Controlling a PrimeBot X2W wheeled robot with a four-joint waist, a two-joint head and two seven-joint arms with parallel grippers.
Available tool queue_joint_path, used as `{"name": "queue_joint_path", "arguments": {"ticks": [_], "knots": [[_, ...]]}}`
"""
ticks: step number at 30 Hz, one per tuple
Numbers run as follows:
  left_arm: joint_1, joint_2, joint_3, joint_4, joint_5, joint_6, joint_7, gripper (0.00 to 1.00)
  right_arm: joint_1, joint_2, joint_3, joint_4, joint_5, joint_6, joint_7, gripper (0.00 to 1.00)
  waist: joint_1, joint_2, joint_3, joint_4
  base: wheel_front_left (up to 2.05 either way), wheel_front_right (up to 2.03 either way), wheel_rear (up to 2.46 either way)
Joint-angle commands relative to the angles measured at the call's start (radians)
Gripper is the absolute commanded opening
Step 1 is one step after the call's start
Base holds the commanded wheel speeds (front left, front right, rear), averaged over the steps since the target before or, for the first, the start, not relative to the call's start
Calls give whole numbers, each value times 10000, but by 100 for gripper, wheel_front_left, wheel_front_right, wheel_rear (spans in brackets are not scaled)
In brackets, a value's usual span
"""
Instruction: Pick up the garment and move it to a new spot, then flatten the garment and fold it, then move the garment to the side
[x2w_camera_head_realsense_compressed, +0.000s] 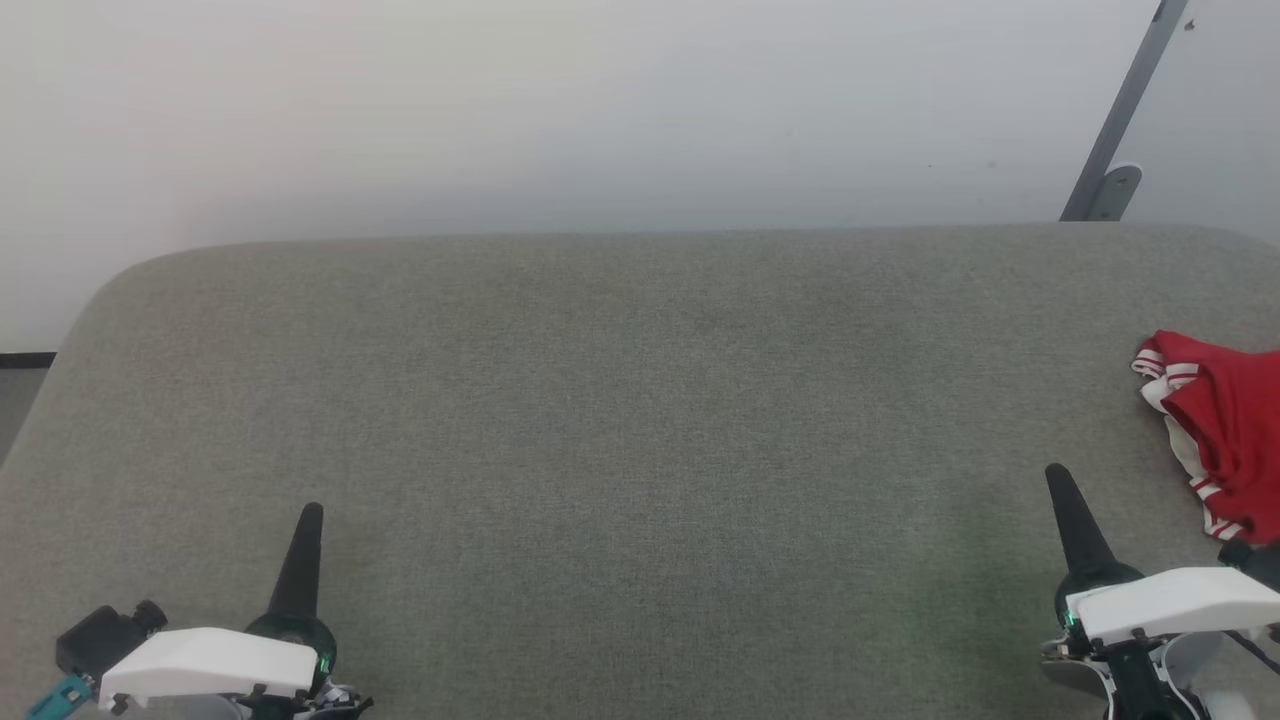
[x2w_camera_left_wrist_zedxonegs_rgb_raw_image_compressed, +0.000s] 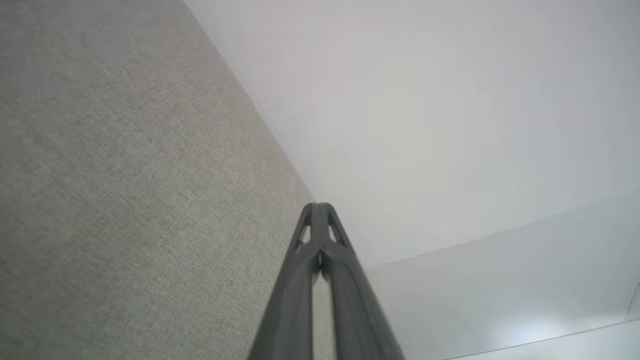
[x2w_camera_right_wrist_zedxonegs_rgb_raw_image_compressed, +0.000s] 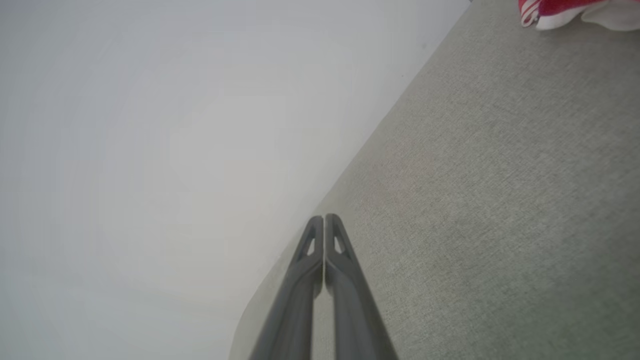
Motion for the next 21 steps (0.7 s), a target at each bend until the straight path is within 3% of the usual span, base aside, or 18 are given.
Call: {"name": "queue_joint_path", "arguments": {"ticks": [1, 21], "knots": [[-228, 24, 73, -63, -209, -69, 84, 0, -195, 28, -58, -164, 278, -5, 86, 0, 0, 0, 2, 6, 0, 0, 0], [-521, -302, 153, 50, -1643, -92, 571, 0, -236, 290, -209, -257, 2007, -7, 554, 0, 0, 0, 23, 71, 0, 0, 0]]}}
